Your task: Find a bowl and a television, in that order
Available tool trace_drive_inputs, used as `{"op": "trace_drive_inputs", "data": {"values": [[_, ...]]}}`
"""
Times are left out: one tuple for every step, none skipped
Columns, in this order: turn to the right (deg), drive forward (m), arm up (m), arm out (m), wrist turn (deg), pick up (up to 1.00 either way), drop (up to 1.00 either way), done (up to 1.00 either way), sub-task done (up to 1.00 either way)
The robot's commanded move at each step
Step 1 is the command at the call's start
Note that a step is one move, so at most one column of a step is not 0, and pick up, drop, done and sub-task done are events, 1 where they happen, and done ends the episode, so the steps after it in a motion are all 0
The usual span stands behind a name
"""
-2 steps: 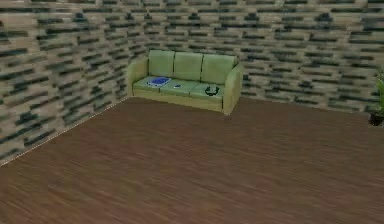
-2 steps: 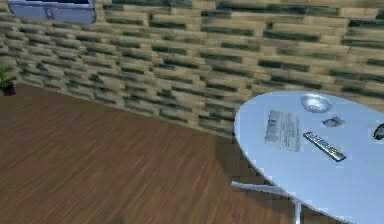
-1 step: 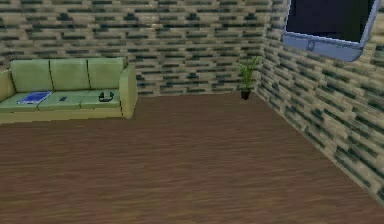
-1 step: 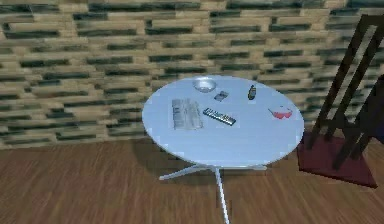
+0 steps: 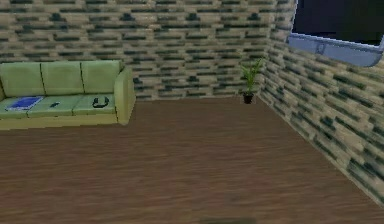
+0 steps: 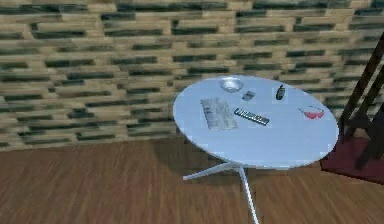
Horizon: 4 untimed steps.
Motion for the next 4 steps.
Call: {"op": "trace_drive_inputs", "data": {"values": [[42.0, 0.00, 0.00, 0.00, 0.0, 0.00, 0.00, 0.00, 0.00], [0.0, 0.75, 0.00, 0.00, 0.0, 0.00, 0.00, 0.00, 0.00], [12.0, 0.00, 0.00, 0.00, 0.0, 0.00, 0.00, 0.00, 0.00], [0.0, 0.60, 0.00, 0.00, 0.0, 0.00, 0.00, 0.00, 0.00]]}}
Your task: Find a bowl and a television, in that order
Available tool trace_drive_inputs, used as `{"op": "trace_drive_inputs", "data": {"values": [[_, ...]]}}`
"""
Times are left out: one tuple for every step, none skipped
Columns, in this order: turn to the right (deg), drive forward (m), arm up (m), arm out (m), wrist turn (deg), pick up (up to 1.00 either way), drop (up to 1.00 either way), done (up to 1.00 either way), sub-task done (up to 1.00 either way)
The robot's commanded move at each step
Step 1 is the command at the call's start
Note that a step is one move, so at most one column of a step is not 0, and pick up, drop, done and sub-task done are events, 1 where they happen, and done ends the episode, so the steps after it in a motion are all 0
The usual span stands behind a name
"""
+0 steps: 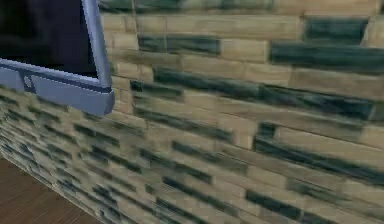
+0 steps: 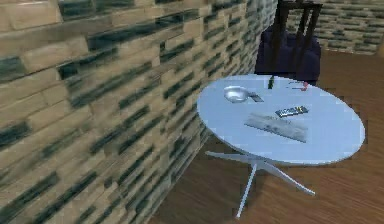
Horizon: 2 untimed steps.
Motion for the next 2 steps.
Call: {"op": "trace_drive_inputs", "data": {"values": [[-36.0, 0.00, 0.00, 0.00, 0.0, 0.00, 0.00, 0.00, 0.00], [0.0, 0.00, 0.00, 0.00, 0.0, 0.00, 0.00, 1.00, 0.00]]}}
